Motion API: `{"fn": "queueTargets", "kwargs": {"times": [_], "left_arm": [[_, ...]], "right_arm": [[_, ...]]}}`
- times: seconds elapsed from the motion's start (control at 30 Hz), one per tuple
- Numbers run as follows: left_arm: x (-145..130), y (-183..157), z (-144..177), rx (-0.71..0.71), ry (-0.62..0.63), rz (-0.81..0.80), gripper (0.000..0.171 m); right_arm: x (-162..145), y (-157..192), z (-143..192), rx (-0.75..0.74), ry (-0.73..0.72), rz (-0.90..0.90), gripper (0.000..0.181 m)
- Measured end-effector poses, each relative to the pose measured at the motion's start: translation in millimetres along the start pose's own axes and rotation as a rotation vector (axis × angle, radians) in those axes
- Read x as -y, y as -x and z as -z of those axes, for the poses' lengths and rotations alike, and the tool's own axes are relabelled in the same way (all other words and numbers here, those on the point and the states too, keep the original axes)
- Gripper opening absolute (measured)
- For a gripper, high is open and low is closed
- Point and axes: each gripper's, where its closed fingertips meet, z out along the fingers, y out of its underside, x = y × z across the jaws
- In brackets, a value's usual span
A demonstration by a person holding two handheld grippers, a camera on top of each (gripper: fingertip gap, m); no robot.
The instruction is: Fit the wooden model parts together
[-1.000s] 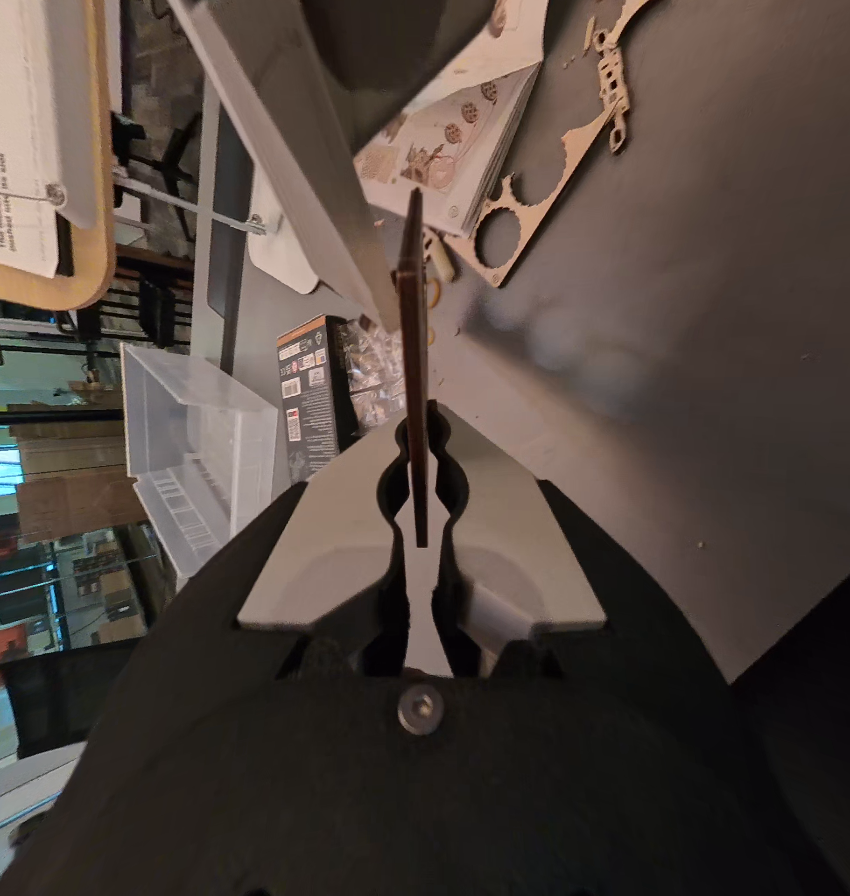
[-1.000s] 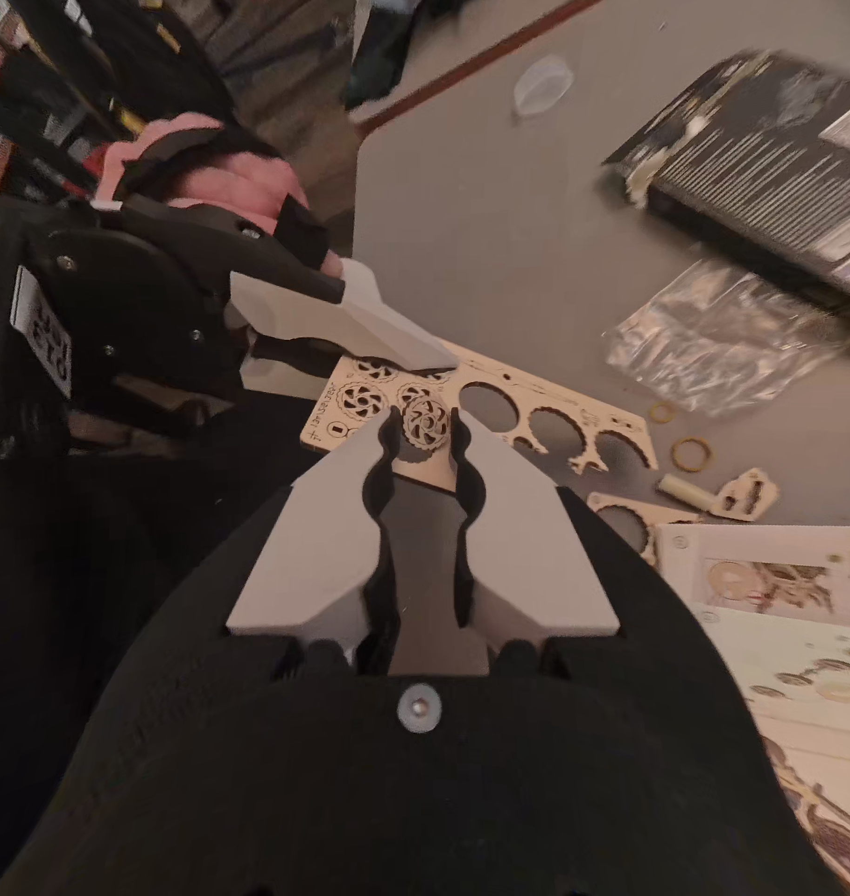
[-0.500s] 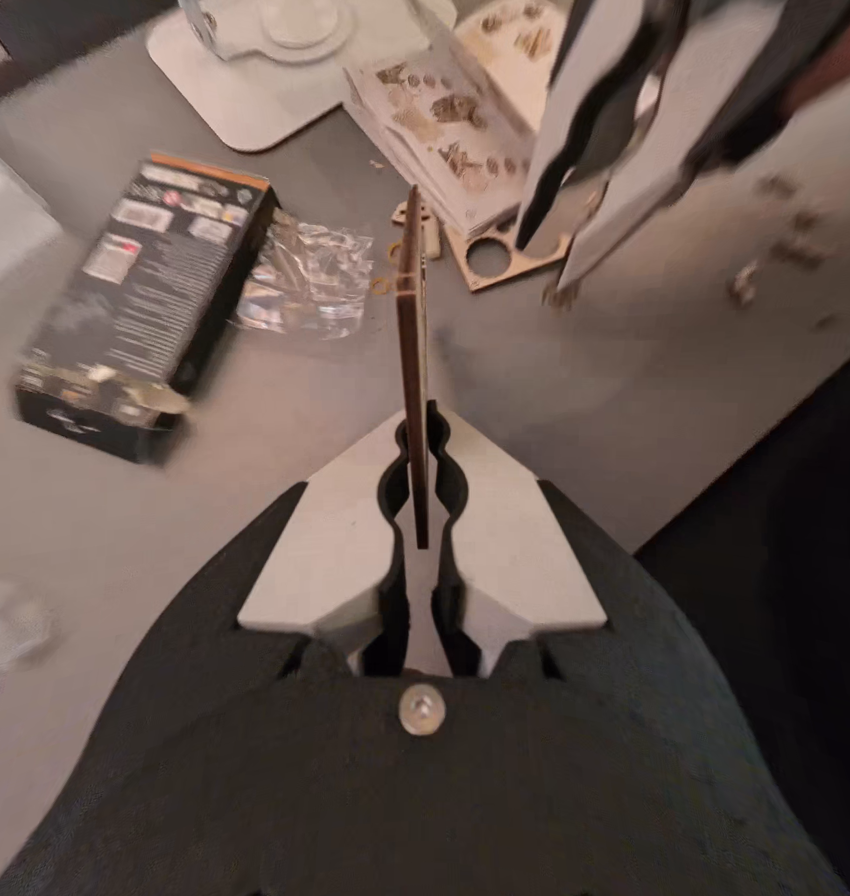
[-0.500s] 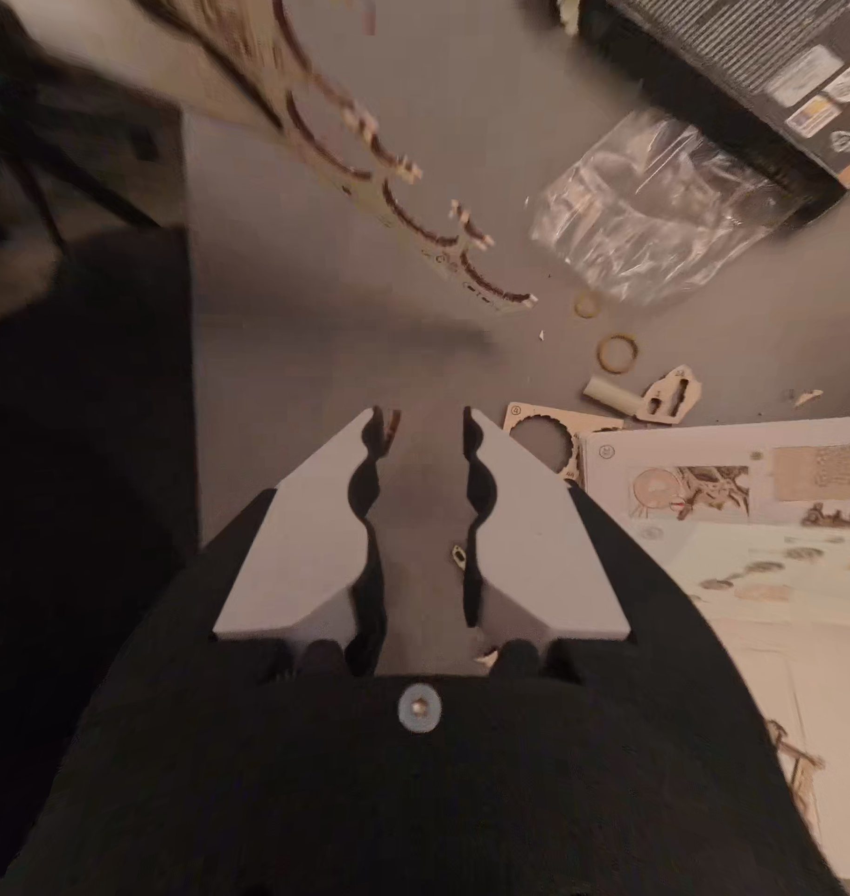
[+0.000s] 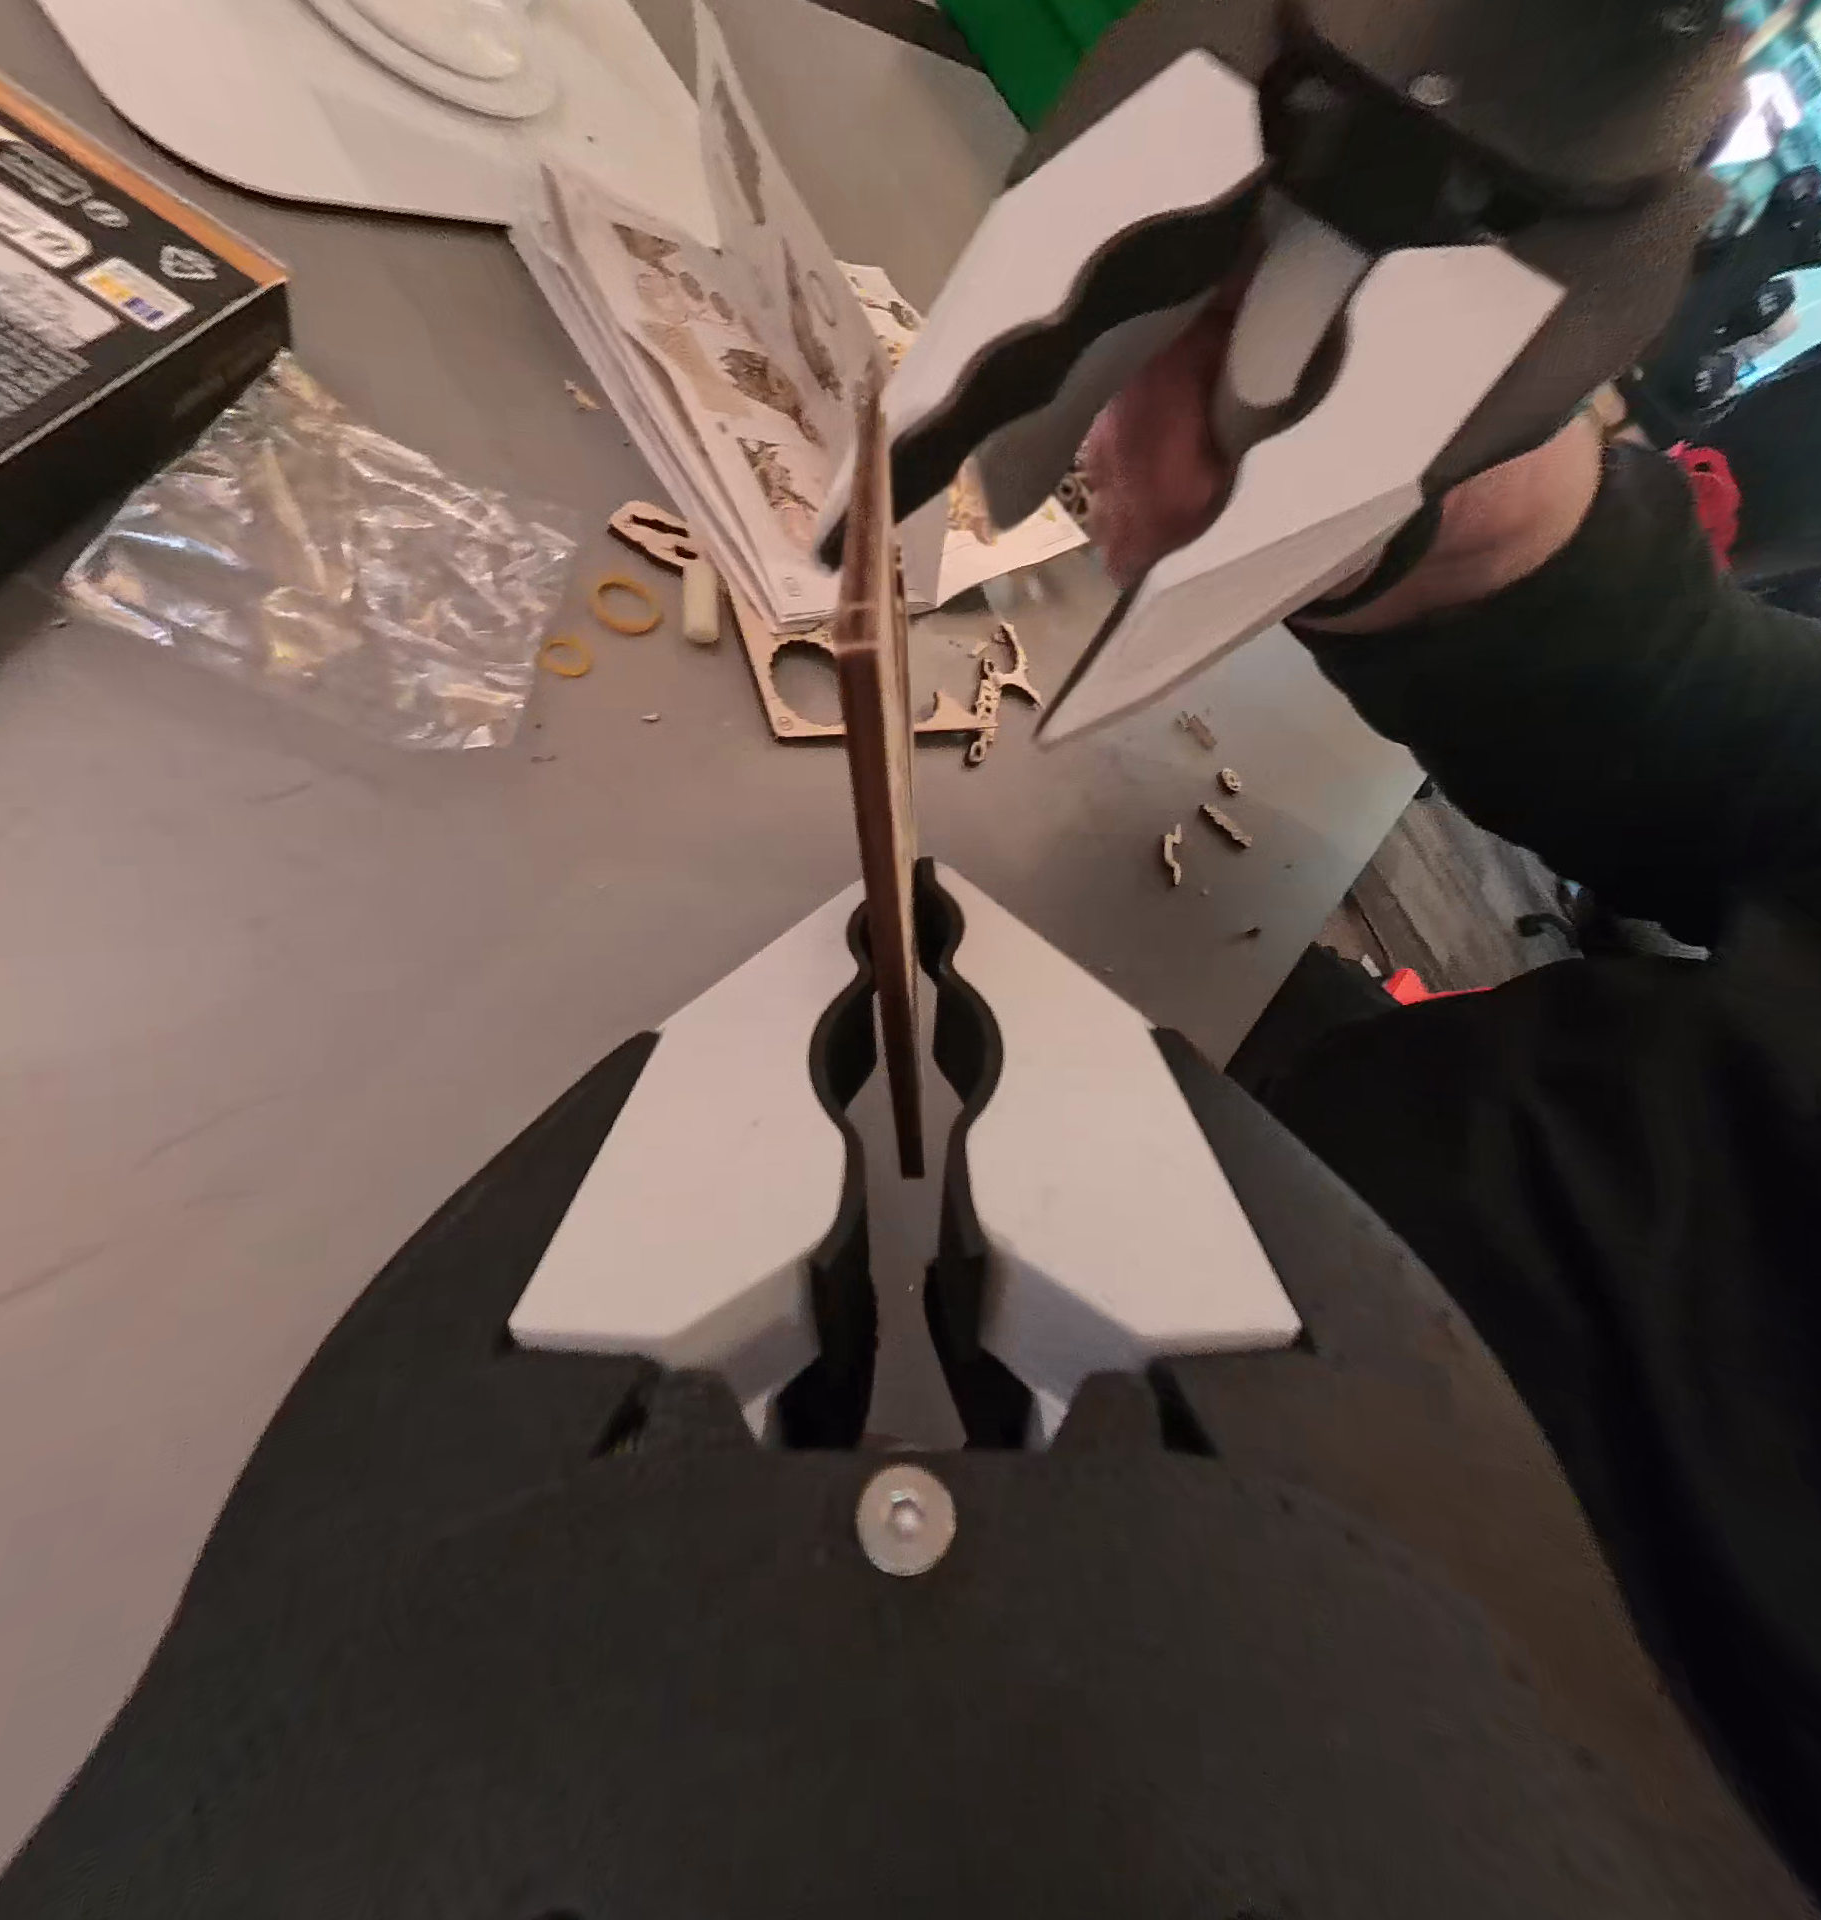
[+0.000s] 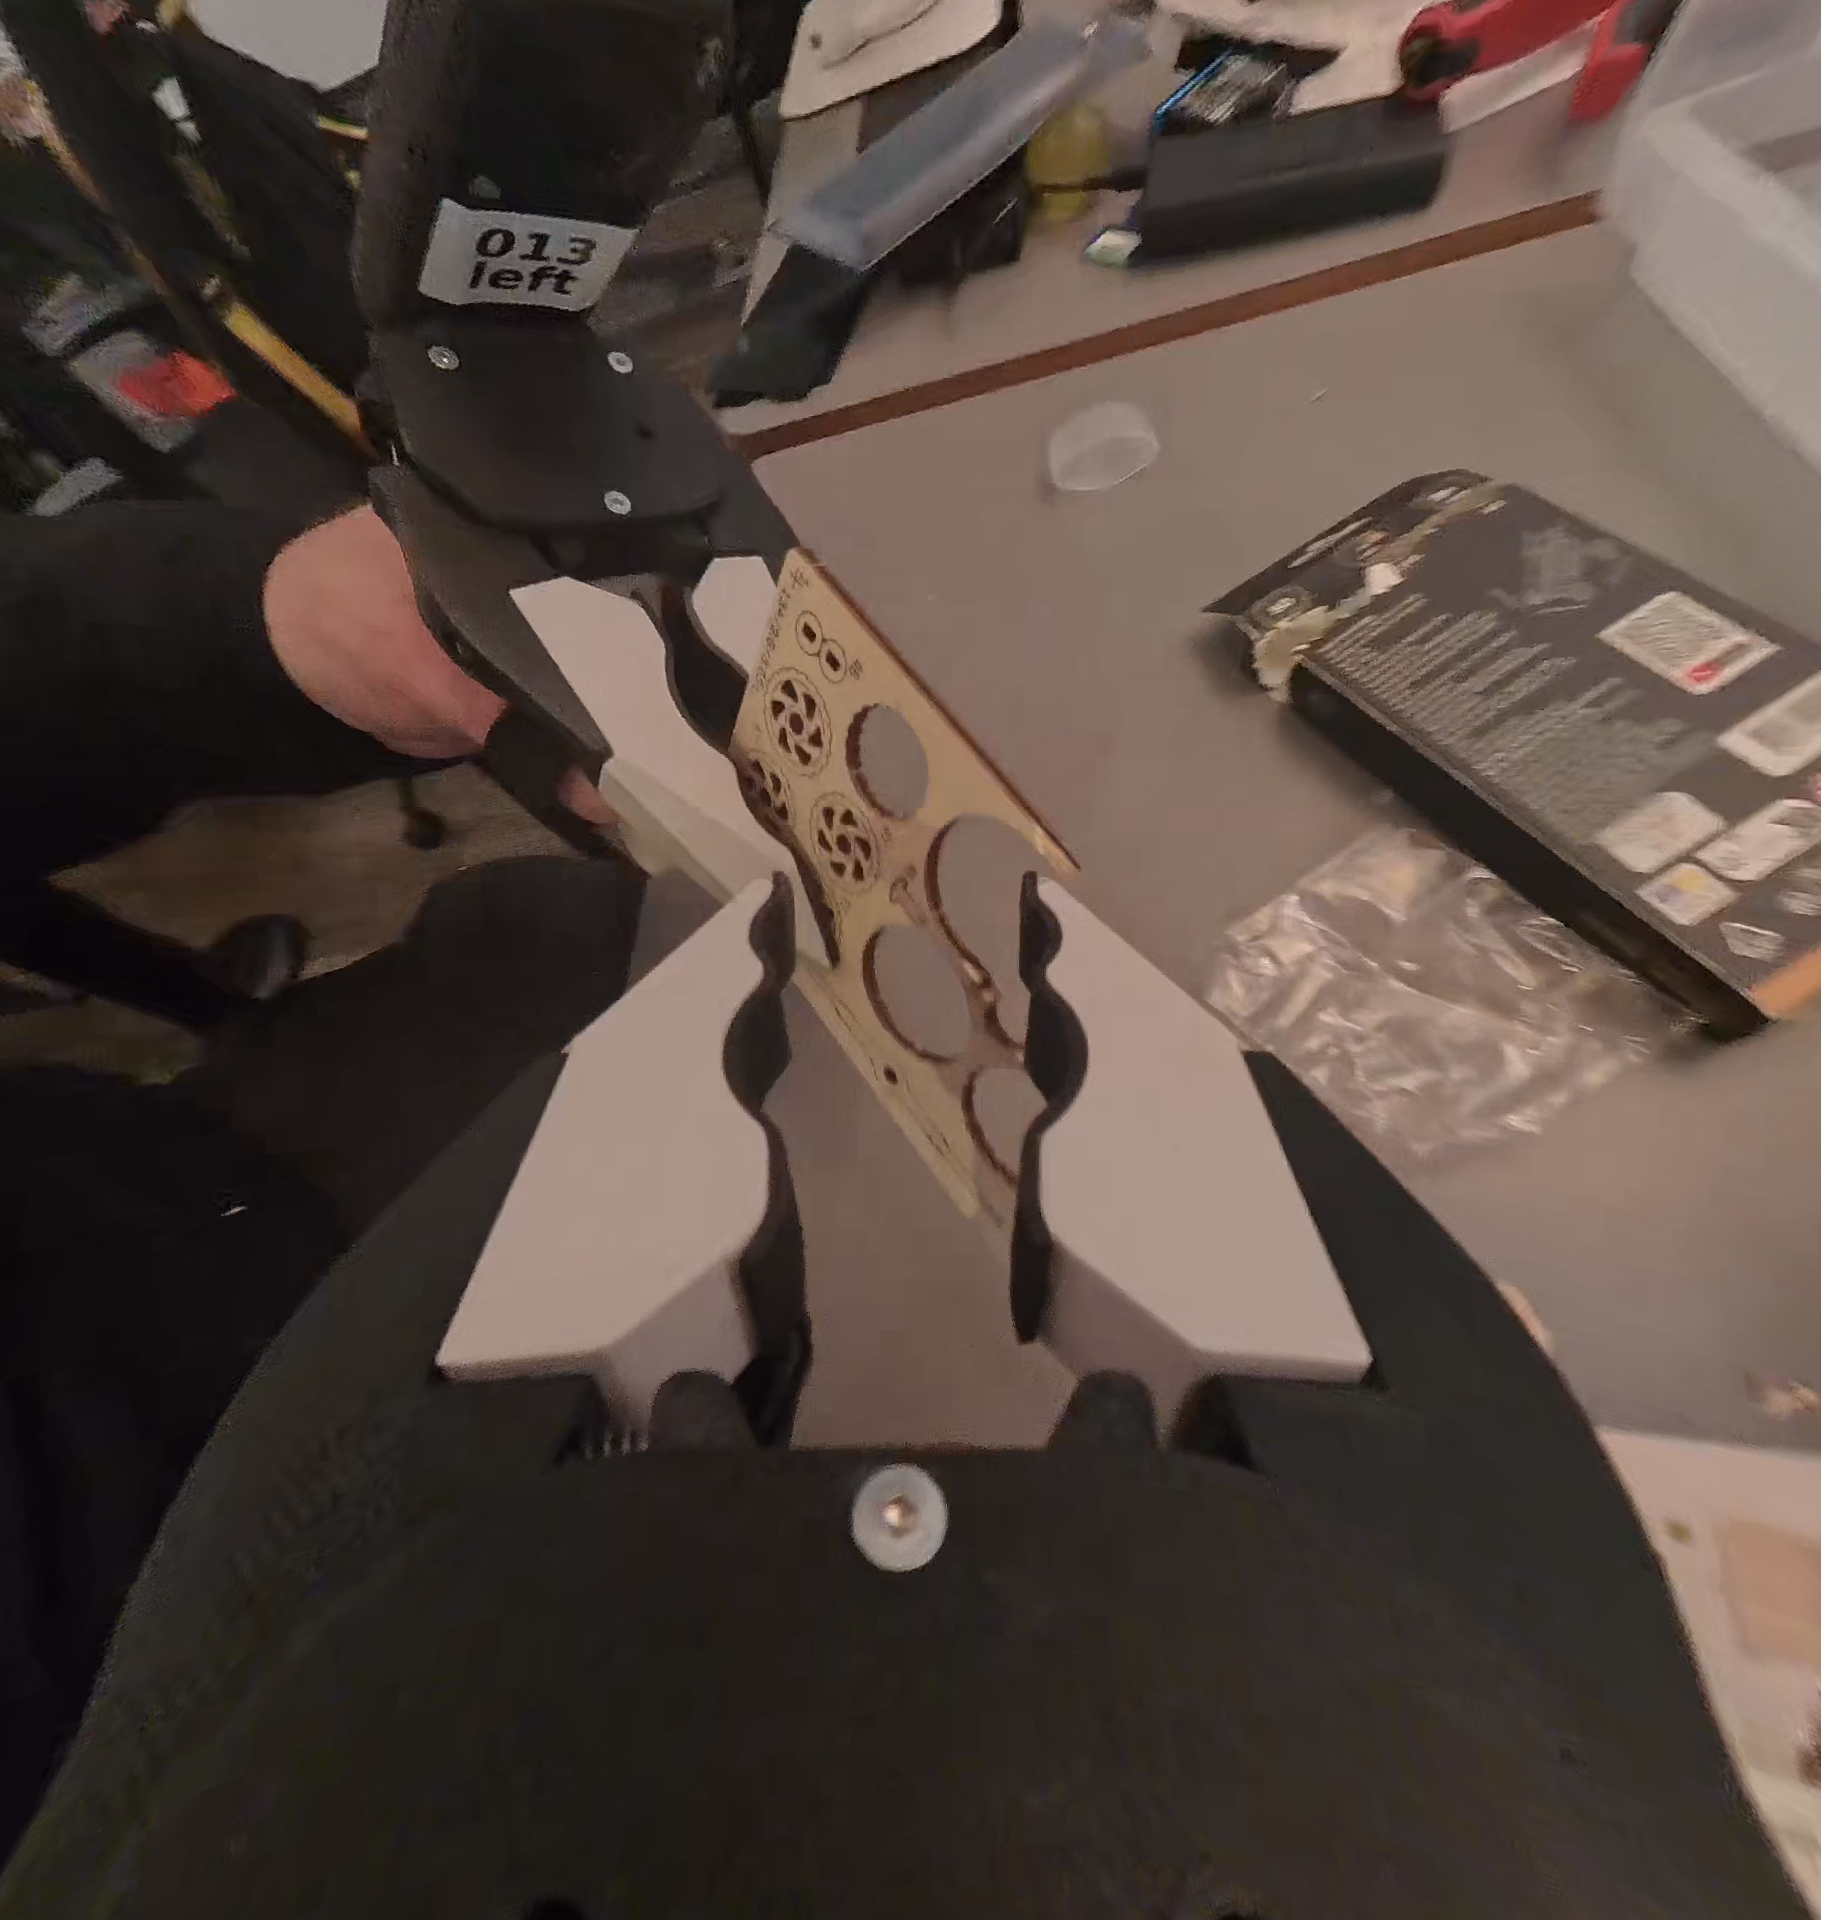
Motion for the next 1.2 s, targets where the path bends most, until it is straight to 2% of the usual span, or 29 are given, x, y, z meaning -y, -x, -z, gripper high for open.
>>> {"fn": "queueTargets", "kwargs": {"times": [0.1, 0.17, 0.33, 0.43, 0.5, 0.57, 0.7, 0.77, 0.8, 0.83, 0.9, 1.03, 1.07, 1.13, 1.2], "left_arm": [[1, -6, -5, -0.031, -0.011, -0.012, 0.001], [0, -2, -6, 0.002, -0.001, -0.028, 0.001], [-3, 2, -12, 0.009, 0.028, -0.065, 0.001], [-7, 10, -15, 0.038, 0.04, -0.069, 0.001], [-9, 11, -22, 0.06, 0.047, -0.065, 0.003], [-12, 26, -22, 0.15, 0.06, -0.061, 0.002], [-16, 30, -21, 0.111, 0.066, 0.001, 0.001], [-16, 31, -19, 0.095, 0.059, 0.033, 0.001], [-16, 29, -20, 0.059, 0.05, 0.067, 0.001], [-11, 27, -21, 0.03, 0.019, 0.088, 0.001], [-10, 25, -23, 0.037, 0.024, 0.004, 0.001], [-7, 28, -15, 0.162, 0.065, -0.299, 0.001], [-5, 26, -12, 0.169, 0.062, -0.323, 0.001], [5, 18, -5, 0.209, 0.036, -0.477, 0.001], [11, 23, 4, 0.319, 0.065, -0.597, 0.001]], "right_arm": [[-8, 2, -14, 0.094, 0.033, -0.068, 0.032], [-8, 3, -15, 0.135, 0.011, -0.088, 0.016], [-10, 2, -18, 0.195, -0.006, -0.158, 0.014], [-16, -4, -22, 0.163, 0.003, -0.144, 0.014], [-22, -16, -30, 0.046, 0.036, -0.099, 0.012], [-24, -20, -33, 0.011, 0.032, -0.084, 0.011], [-24, -24, -39, -0.046, 0.036, -0.038, 0.014], [-30, -31, -35, -0.067, 0.071, -0.031, 0.027], [-31, -30, -32, -0.055, 0.079, -0.026, 0.024], [-29, -27, -31, -0.036, 0.075, -0.025, 0.013], [-24, -28, -30, -0.05, 0.07, -0.026, 0.017], [-21, -9, -27, 0.149, 0.044, -0.126, 0.018], [-19, -4, -23, 0.179, 0.041, -0.132, 0.026], [-15, 5, -8, 0.199, 0.033, -0.111, 0.04], [-16, 10, 12, 0.204, 0.079, -0.09, 0.063]]}}
